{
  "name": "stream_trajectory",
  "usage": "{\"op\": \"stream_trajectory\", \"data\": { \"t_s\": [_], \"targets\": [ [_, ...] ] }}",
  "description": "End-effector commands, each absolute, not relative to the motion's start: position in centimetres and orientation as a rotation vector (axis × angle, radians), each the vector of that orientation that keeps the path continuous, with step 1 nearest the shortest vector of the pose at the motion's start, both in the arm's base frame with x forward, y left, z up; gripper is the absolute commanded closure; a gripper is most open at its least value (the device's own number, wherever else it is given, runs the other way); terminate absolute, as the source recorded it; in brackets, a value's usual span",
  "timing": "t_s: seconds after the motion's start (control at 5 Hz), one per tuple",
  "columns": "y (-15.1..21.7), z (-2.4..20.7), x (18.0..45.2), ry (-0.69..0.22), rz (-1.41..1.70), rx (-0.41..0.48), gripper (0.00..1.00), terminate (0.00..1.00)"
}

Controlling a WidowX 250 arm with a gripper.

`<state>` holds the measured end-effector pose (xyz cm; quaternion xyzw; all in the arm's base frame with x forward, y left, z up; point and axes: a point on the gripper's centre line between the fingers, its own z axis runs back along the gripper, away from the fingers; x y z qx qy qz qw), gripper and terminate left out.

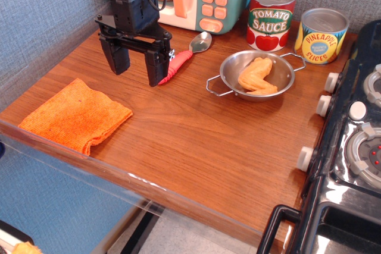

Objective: Place chicken wing in front of the microwave

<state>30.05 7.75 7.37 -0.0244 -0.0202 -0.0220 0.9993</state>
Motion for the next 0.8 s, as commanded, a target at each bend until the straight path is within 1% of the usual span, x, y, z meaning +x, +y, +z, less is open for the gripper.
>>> {"op": "stream_trajectory", "data": {
  "t_s": [0.0,0.2,0.4,0.6],
  "targets": [
    [7.7,7.4,30.0,-0.04,-0.044,-0.049,0.0,0.0],
    [6.6,9.4,31.1,-0.053,-0.004,-0.06,0.0,0.0],
    [5.2,11.7,32.7,-0.042,0.003,-0.03,0.0,0.0],
    [2.4,12.4,35.8,-0.032,-0.018,-0.016,0.0,0.0]
  ]
}}
